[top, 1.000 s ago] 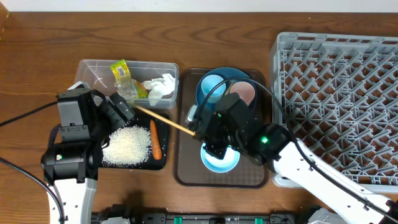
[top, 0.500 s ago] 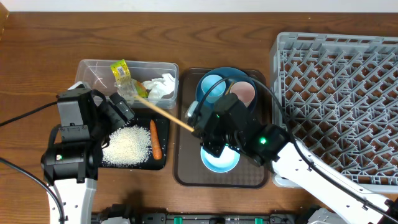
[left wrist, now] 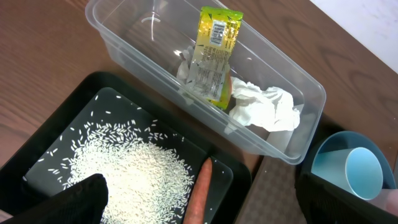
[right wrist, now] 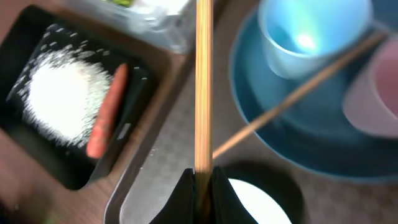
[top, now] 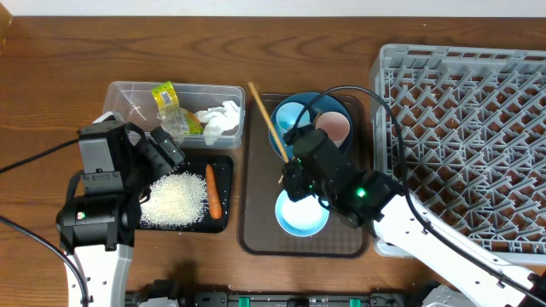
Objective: Sort waste into correct bins and load items into the dishwasher rack
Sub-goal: 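Carry the chopstick with right gripper to the grey dish rack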
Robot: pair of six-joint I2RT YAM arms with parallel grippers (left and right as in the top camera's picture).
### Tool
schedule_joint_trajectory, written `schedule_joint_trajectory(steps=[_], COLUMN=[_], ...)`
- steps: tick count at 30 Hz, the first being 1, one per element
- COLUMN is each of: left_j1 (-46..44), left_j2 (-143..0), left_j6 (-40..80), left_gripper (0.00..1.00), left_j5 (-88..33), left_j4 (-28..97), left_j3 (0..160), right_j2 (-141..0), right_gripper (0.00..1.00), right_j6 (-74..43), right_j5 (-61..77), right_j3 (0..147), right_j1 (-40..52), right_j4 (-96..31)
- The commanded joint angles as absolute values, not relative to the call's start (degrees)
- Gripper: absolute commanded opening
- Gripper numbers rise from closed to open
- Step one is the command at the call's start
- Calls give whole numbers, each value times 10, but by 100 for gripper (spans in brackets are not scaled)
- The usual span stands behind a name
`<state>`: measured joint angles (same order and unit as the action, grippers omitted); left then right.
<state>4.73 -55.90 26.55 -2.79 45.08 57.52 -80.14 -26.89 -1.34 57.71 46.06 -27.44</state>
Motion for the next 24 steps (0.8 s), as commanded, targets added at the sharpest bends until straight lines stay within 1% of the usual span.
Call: schedule_joint_trajectory(steps=[1,3,8,15,18,24], left_j1=[50,50,50,50,50,50], left_j2=[-561,-561,-561,-561,-561,-561], left_j6=[257,257,257,257,257,257], left_gripper=[99,99,99,99,99,99], left_j5=[-23,-23,-23,-23,-23,-23], left_j4=[452,452,452,452,452,452], left_j3=[588,588,588,588,588,588], right_j2=[-805,-805,-805,-805,-801,-764], right_gripper=[1,1,1,1,1,1], right_j6=[-322,-325,-399,-385,-385,-348], right_j5=[-45,-45,-41,-45,-58,-43], right_j3=[589,589,589,589,589,589], right_j1=[456,457,458,463,450,412], right_j4=[-277,-277,-276,-276,-281,-303])
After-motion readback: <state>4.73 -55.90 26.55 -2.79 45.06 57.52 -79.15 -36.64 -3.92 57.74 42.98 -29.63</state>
